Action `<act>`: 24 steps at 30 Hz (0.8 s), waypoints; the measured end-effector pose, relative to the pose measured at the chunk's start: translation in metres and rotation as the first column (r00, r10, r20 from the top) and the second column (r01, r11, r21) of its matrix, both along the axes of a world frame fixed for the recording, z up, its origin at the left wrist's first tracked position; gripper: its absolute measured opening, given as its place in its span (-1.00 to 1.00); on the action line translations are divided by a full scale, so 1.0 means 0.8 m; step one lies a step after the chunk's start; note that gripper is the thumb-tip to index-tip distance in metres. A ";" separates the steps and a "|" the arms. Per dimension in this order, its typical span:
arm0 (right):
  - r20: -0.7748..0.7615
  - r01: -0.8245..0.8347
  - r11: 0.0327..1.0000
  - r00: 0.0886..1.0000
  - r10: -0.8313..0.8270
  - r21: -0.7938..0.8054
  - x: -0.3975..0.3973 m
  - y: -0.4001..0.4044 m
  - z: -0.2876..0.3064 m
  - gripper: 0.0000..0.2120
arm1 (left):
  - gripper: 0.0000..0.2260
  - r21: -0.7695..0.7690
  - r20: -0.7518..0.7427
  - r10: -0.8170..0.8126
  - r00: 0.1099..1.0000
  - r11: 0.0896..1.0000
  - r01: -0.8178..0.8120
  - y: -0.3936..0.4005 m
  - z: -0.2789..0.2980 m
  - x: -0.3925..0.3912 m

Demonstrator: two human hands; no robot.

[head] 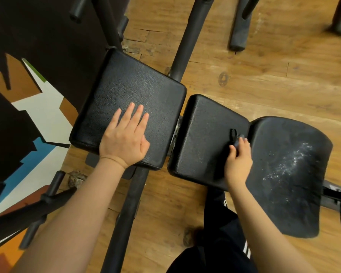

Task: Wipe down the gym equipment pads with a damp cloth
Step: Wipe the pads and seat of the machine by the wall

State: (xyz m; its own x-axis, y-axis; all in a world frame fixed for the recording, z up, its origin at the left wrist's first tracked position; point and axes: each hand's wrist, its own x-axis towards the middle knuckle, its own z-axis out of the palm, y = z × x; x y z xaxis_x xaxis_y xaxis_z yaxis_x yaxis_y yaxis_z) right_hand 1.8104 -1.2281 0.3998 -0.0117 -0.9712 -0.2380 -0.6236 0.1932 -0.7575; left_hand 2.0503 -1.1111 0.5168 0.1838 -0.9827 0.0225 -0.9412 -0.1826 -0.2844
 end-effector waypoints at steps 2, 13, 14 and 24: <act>0.033 -0.133 0.986 0.990 0.137 -0.098 0.042 0.023 0.018 -0.60 | -0.51 0.003 0.003 0.003 1.000 1.000 -0.003 0.000 0.001 -0.001; -0.002 -0.306 0.938 0.951 0.309 -0.163 -0.020 0.015 -0.011 -0.57 | -0.51 0.004 0.000 0.005 1.000 1.000 -0.005 -0.001 0.002 -0.001; 0.000 -0.224 0.968 0.974 0.226 -0.111 -0.026 0.013 -0.013 -0.56 | -0.51 0.001 0.005 0.003 1.000 1.000 -0.003 -0.001 0.002 -0.001; 0.019 -0.542 0.765 0.812 0.584 -0.347 0.087 0.074 0.046 -0.56 | -0.51 0.013 0.018 0.000 1.000 1.000 -0.001 0.000 0.003 -0.001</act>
State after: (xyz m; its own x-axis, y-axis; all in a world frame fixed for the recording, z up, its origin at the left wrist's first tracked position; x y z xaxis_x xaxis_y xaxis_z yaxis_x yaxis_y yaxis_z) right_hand 1.8799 -1.1686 0.4370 0.5686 -0.8147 0.1138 -0.4468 -0.4220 -0.7888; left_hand 2.0494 -1.1110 0.5190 0.1840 -0.9828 0.0130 -0.9357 -0.1792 -0.3037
